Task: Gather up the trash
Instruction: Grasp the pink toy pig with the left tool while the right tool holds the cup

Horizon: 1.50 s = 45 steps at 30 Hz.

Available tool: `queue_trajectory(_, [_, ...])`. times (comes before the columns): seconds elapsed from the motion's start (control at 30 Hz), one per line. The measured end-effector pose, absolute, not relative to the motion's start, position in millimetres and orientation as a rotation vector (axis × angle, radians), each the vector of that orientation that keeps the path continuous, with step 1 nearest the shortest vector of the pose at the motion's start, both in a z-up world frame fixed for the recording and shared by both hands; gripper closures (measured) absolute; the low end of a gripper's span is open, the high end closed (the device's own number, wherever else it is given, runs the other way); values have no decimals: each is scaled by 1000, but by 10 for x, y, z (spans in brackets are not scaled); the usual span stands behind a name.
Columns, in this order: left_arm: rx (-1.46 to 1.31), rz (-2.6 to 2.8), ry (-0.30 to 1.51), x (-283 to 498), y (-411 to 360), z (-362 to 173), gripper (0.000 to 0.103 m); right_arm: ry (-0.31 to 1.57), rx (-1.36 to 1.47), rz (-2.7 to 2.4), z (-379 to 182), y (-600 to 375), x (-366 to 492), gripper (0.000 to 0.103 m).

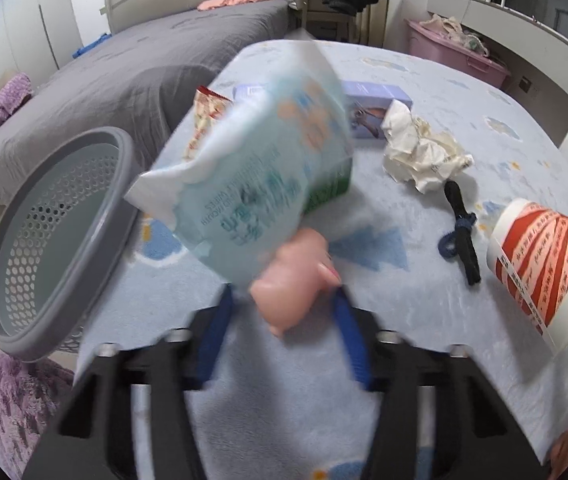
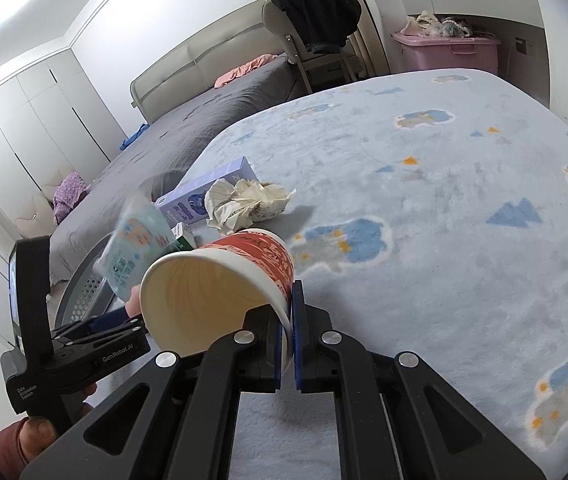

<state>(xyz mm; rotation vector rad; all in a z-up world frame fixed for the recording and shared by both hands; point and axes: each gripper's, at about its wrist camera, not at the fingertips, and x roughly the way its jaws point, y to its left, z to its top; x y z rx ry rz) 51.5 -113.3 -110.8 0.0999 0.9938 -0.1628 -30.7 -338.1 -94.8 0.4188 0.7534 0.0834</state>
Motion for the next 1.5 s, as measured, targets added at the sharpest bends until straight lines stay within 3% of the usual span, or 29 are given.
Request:
queue_trajectory(0.03, [98,-169,992,500,-1137,-1103,73,753,419,83,-944,-3383,-304,98])
queue_trajectory(0.5, [89,-283,977,76,-978,-901,75,757,364,70,-839,-3189,-427,98])
queue_trajectory(0.7, [66,-326,945,-60,-840,-783,82,789,360,60,-858,-3031,-554,98])
queue_trajectory(1.13, [5,-380,983,-56,-626,-871,82,790,326,44,-756,-2789,-611,98])
queue_trajectory(1.23, [-2,-390,978,-43,-632,-853,74,785,327,35,-744,-2811,-622,98])
queue_trajectory(1.37, [-6,-381,956,-13,-681,-806,43,781,340,25,-755,-2884,-635,98])
queue_trajectory(1.5, [3,-378,933,44,-783,-770,42,781,357,21,-784,-2952,-639,98])
